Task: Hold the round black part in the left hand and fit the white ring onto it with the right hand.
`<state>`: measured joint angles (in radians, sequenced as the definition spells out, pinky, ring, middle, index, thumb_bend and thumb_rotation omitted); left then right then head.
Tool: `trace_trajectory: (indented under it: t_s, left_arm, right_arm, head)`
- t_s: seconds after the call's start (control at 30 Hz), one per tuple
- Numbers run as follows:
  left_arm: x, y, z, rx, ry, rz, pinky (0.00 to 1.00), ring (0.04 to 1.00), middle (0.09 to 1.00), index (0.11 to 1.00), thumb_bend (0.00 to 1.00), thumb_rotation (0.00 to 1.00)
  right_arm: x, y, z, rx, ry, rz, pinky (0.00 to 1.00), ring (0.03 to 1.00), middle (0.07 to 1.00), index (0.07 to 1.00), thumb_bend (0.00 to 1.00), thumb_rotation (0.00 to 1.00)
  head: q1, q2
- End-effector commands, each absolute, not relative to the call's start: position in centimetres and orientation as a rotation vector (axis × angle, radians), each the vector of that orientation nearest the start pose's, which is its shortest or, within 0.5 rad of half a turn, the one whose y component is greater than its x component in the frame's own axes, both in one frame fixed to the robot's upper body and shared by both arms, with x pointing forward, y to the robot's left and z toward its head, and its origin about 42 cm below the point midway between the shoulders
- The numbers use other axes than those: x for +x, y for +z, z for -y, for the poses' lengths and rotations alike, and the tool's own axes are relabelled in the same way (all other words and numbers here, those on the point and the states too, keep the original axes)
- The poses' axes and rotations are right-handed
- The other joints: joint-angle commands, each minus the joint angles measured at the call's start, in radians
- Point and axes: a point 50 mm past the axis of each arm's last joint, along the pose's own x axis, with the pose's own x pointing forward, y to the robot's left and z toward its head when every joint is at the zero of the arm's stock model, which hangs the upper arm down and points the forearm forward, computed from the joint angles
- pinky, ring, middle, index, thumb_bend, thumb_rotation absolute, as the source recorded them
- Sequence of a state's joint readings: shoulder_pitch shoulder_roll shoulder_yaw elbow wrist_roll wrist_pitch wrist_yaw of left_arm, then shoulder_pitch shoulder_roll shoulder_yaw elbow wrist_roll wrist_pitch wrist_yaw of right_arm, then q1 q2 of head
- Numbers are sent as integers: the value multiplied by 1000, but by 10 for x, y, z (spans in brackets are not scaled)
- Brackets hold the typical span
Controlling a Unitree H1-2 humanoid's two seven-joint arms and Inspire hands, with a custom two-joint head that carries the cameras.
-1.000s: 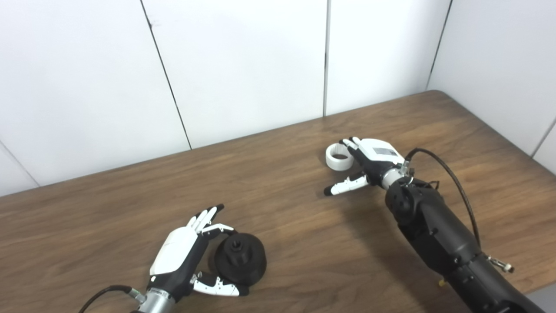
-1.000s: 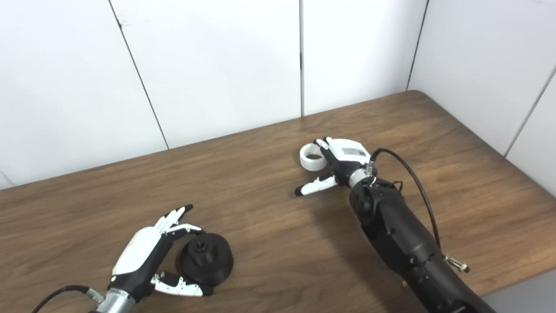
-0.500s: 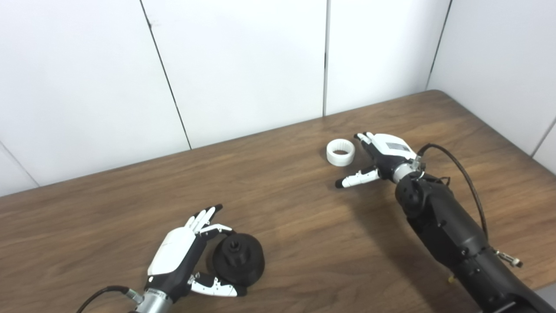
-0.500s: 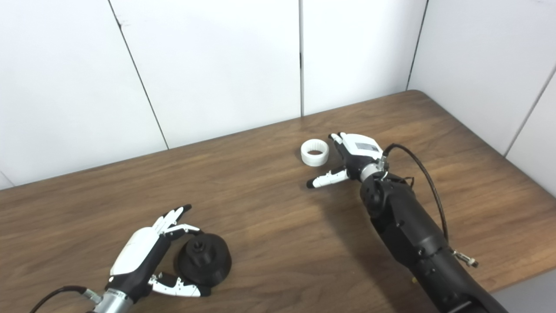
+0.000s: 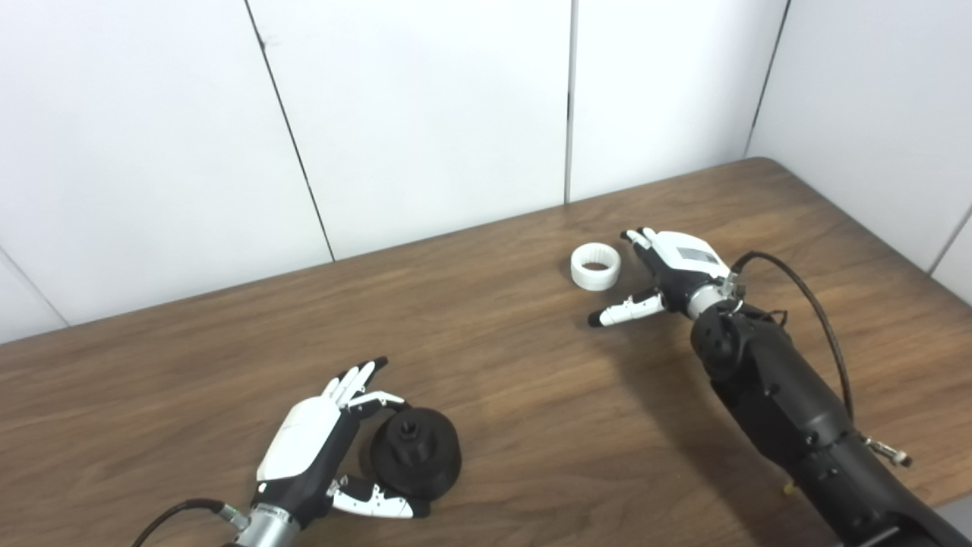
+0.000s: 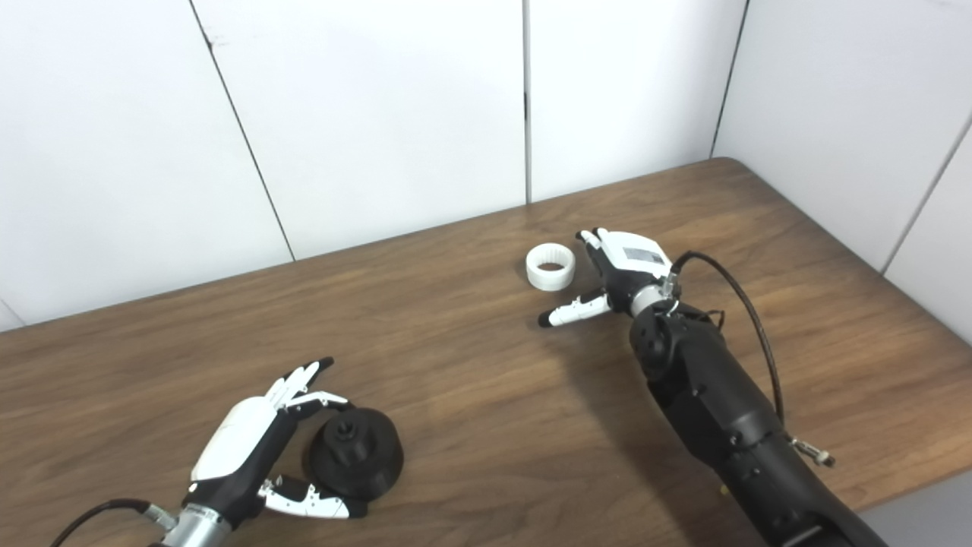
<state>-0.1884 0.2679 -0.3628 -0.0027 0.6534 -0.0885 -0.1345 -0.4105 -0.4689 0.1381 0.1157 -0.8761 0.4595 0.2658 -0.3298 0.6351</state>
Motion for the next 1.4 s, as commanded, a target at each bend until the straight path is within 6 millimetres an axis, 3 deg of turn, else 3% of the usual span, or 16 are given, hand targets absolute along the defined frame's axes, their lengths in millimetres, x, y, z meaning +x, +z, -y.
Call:
trace_trajectory:
  t_s: [0.0,0.37,0.67,0.97,1.37]
  left_arm:
    - [329,132,-192,1014,-491,250,1000,1000,1000,624,955,252]
    - [328,134,-191,1014,-484,260,1000,1000,1000,621,956,255]
    - [327,135,-190,1014,-480,252,1000,1000,1000,622,948,251]
    - [326,134,-192,1009,-481,253,1000,1000,1000,624,942,254]
    - [324,135,-192,1006,-479,251,1000,1000,1000,621,936,244]
  right_arm:
    - [423,238,327,-1303,-160,-141,927,993,1000,957,1000,579]
    - [441,239,321,-1327,-152,-127,878,971,1000,924,988,588]
    - [446,235,316,-1323,-150,-113,872,960,997,878,918,565]
    - [445,232,315,-1306,-175,-84,861,931,967,780,780,429]
    - [442,226,313,-1280,-215,-11,854,883,903,650,715,350]
  head:
    - [1,1]
    - [16,-2]
    - [16,2]
    - [18,3]
    - [19,12]
